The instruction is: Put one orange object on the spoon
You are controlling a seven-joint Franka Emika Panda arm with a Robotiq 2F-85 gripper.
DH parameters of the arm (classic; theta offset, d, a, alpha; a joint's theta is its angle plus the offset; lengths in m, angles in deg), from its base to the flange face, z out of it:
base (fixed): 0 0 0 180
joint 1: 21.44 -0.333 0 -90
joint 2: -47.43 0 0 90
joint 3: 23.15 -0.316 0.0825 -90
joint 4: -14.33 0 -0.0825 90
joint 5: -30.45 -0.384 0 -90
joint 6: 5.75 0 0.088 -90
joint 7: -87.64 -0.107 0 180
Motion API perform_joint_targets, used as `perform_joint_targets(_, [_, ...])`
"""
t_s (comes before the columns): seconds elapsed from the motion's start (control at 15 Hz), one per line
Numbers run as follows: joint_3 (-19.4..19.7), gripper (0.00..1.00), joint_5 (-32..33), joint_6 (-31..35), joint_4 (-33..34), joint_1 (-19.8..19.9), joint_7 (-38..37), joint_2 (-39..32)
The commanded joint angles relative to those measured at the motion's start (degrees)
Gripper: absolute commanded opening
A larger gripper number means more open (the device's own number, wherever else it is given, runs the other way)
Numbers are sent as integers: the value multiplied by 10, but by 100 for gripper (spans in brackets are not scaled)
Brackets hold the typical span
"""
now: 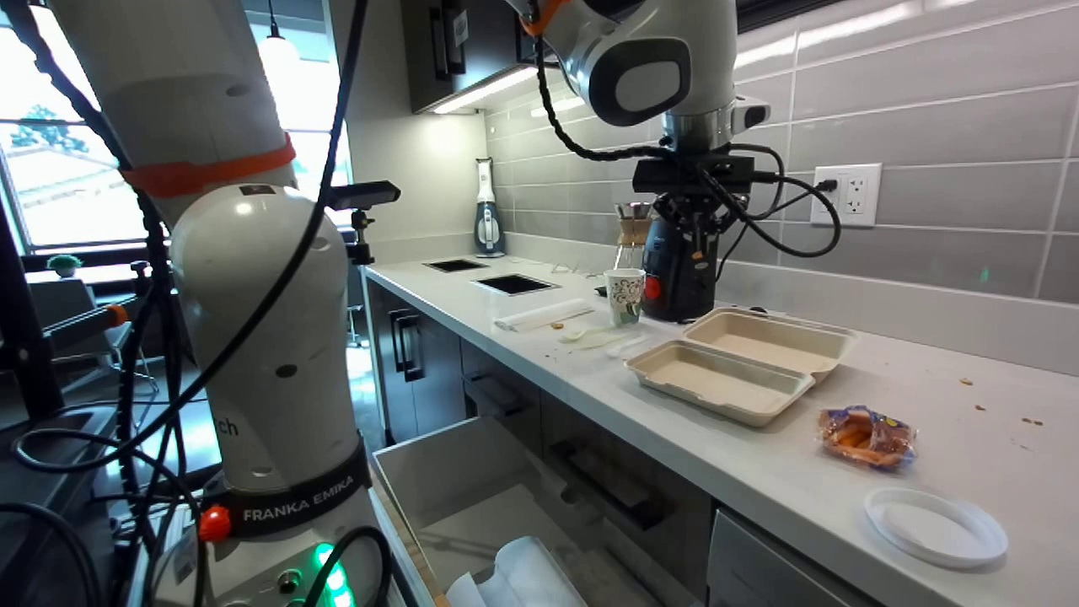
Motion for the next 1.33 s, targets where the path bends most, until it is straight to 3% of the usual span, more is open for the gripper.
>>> perform_joint_targets(0.0, [-6,2,-27,-21,-14,-37,51,22])
perform_joint_targets(0.53, [-39,2,-97,-87,-30,-108,149,28])
perform_joint_targets(0.6, [-46,9,-72,-72,-14,-88,110,20])
perform_joint_targets(0.93, [-53,9,-85,-79,-22,-97,131,19])
perform_joint_targets(1.0, [-53,2,-85,-79,-22,-97,132,19])
perform_joint_targets(1.27, [-66,2,-122,-84,-20,-117,166,-4])
